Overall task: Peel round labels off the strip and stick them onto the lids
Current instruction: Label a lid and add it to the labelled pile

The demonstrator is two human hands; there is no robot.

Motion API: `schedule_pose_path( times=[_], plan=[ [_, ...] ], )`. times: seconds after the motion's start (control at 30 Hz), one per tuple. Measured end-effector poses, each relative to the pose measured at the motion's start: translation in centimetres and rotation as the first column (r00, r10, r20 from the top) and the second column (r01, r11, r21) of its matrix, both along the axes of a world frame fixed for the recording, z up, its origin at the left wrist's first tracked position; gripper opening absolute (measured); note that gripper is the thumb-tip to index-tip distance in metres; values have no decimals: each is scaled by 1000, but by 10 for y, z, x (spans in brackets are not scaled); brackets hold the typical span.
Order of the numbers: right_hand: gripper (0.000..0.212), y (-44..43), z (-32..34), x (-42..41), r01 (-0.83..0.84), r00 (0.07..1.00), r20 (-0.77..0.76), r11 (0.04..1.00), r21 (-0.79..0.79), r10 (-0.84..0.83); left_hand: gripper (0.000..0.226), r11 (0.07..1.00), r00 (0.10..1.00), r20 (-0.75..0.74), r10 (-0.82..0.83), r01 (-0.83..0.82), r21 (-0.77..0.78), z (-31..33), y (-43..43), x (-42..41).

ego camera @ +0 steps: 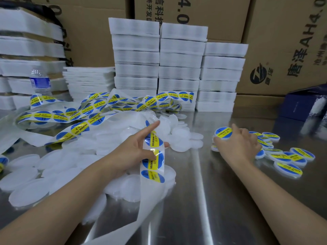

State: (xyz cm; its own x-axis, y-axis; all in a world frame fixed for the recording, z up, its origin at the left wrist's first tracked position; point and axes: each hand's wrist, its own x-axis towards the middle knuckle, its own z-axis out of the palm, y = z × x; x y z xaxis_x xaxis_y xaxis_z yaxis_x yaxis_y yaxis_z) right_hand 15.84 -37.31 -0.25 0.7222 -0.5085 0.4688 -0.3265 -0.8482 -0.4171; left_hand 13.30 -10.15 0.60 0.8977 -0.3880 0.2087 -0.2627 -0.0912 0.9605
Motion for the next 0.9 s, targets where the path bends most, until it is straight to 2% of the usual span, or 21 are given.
schedule_pose_path(
  times=[0.1, 0.23, 0.27, 0.33, 0.37, 0.4, 0.47, 0.5, 0.57, 0.63, 0.73, 0.8, 0.9],
  plan=[
    [61, -1, -2, 0, 40, 999, -34, 999, 28, -39, 98, 1000, 1000, 22, -14, 14, -12, -1, -1, 2],
    [57, 1, -1, -1, 18, 999, -49, 995, 101, -14, 102, 999, 999, 26, -27, 28, -30, -3, -1, 4],
    [57, 3, 0, -2, -18, 1000, 14, 995, 102, 17, 103, 999, 999, 27, -25, 25, -32, -3, -1, 5],
    [52, 8, 4, -3, -178, 960, 241, 976, 129, 143, 103, 1000, 1000, 21, -1, 1, -28, -2, -1, 6],
    [46, 14, 7, -6, -325, 903, 355, 926, 192, 244, 103, 999, 1000, 12, 6, -5, -35, -2, -1, 5],
    [39, 22, 12, -11, -492, 835, 424, 821, 290, 350, 103, 999, 1000, 1, 5, -5, -50, -2, -1, 6],
    [31, 46, 17, -27, -721, 691, 453, 498, 482, 563, 102, 996, 1000, -12, -11, 9, -87, -2, -2, 4],
    [32, 57, 16, -34, -753, 625, 430, 360, 550, 652, 101, 995, 1000, -11, -11, 10, -100, -1, -2, 3],
    [40, 75, 9, -46, -753, 497, 335, 206, 625, 800, 99, 995, 1000, 16, 10, -9, -97, 2, -4, -1],
    [53, 86, 4, -54, -760, 403, 290, 141, 635, 868, 99, 994, 1000, 19, 24, -22, -109, 1, -4, 0],
    [66, 89, 11, -61, -757, 393, 340, 91, 647, 854, 104, 984, 998, -49, 36, -44, -175, -1, -2, 5],
    [62, 86, 20, -65, -738, 387, 322, 81, 670, 864, 103, 978, 995, -72, 65, -78, -195, 0, -2, 4],
    [43, 81, 30, -72, -721, 278, 232, 43, 692, 932, 93, 962, 985, -83, 149, -164, -218, 3, -4, 2]
  ],
)
